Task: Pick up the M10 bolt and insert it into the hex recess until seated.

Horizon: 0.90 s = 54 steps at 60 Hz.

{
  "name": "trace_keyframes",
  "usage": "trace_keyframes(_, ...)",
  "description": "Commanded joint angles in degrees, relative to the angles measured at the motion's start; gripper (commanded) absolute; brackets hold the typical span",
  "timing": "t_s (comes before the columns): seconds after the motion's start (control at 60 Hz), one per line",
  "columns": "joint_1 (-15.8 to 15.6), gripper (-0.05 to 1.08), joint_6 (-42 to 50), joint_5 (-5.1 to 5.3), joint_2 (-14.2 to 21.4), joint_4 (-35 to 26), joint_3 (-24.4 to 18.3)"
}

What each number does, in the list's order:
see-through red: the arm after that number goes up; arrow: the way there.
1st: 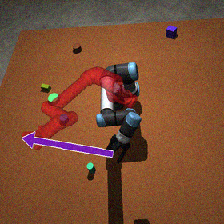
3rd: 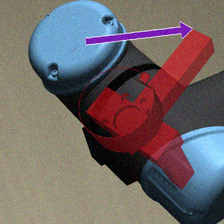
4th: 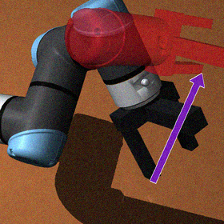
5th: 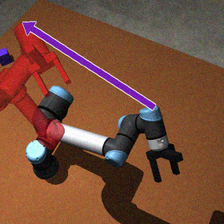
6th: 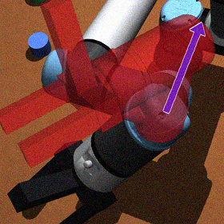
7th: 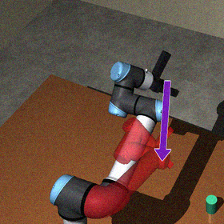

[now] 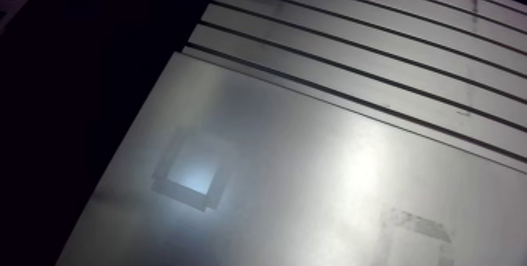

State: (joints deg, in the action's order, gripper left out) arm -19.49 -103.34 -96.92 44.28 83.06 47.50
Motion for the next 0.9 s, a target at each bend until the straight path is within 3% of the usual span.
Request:
trace_keyframes(0.017,0.6,1.02,0.0,0.01,0.0,0.2,0.0)
trace_keyframes(0.35,1.6,1.02,-0.2,-0.14,0.0,0.2,-0.3)
trace_keyframes(0.5,2.0,1.02,-0.1,-1.12,0.0,1.2,-0.4)
trace_keyframes(0.9,2.3,1.02,-0.6,-0.7,0.0,1.3,-0.9)
